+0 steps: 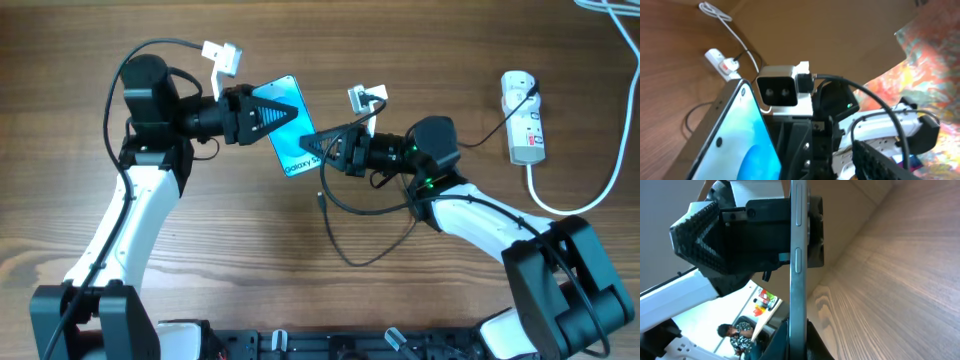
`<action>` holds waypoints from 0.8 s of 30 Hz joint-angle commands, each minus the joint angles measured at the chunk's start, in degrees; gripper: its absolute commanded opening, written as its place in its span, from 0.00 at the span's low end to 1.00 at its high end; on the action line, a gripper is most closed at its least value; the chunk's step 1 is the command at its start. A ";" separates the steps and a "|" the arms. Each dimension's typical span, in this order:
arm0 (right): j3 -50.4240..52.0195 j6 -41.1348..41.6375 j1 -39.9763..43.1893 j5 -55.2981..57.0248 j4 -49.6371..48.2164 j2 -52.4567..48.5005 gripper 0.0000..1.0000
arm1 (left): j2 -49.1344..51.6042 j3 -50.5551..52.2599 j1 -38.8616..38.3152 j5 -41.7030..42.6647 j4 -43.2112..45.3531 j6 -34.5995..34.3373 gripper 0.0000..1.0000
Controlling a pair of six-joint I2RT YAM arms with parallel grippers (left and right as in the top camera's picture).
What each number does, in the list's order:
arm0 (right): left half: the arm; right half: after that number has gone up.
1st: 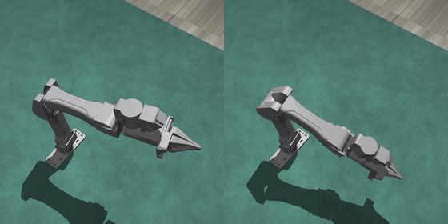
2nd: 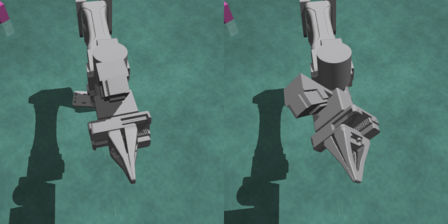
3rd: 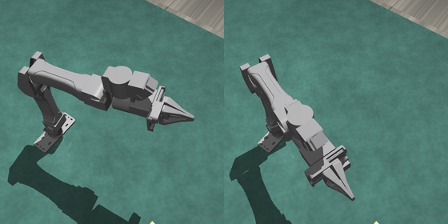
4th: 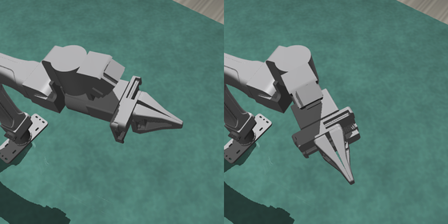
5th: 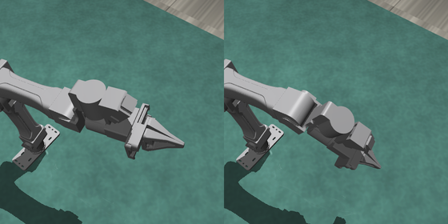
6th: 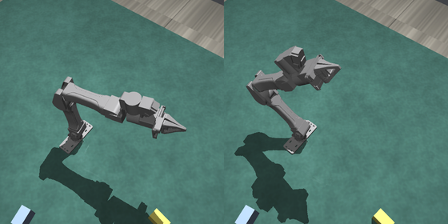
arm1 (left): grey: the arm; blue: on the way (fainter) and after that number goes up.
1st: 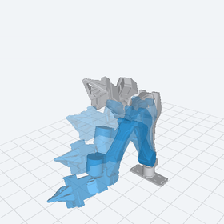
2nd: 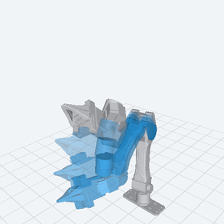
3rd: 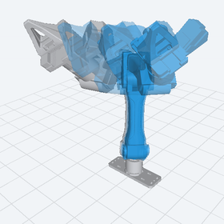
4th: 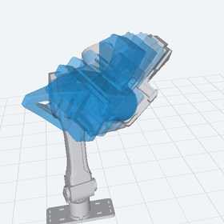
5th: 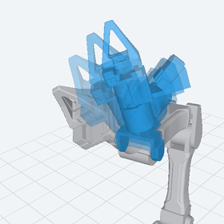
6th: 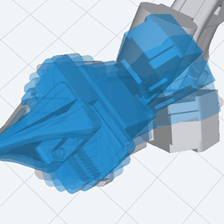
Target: Plug charger to phone and switch on socket
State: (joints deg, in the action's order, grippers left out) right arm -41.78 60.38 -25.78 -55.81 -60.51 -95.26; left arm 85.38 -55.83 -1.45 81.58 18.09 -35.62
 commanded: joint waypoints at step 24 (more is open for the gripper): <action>-0.87 0.50 -0.02 22.91 1.53 0.33 0.04 | -0.98 -0.42 0.13 -0.66 2.29 -4.52 0.45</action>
State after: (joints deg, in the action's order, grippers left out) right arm -42.30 59.81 -27.66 -41.74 -61.71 -94.45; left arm 85.60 -55.81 -2.07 78.89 19.64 -40.88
